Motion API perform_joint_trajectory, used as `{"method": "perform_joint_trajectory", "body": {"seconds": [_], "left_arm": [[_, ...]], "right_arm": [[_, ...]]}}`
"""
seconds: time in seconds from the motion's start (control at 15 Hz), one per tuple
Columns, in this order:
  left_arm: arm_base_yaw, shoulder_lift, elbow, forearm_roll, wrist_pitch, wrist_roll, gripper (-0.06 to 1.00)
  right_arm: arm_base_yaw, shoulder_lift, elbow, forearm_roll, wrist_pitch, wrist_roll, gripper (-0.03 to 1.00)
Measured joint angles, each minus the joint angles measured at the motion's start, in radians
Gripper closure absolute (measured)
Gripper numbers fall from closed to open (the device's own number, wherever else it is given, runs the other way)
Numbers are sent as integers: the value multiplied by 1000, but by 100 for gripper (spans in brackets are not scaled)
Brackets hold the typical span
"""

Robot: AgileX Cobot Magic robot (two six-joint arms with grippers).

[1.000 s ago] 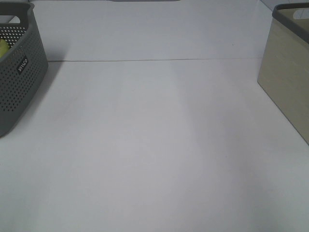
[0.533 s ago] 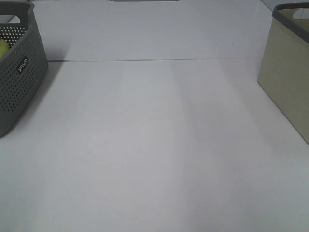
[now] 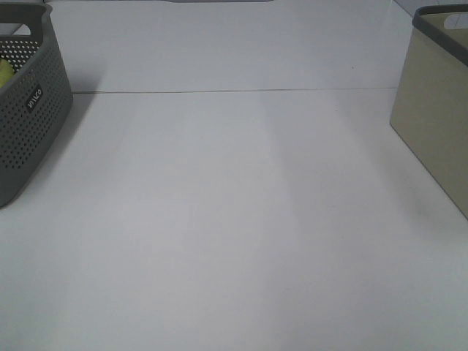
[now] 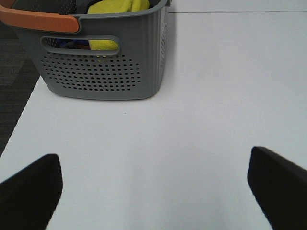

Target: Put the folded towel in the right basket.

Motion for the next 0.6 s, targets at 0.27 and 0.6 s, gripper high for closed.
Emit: {"method": "perform_joint_trajectory", "body": {"seconds": [0.27,0.6], "left_arm": [[0,0,0,0,0,0,-5],[0,0,0,0,0,0,-5]], "right_arm": [[0,-316,373,-26,-69,5,-1],[0,-684,703,-29,-95,-40,-1]]}}
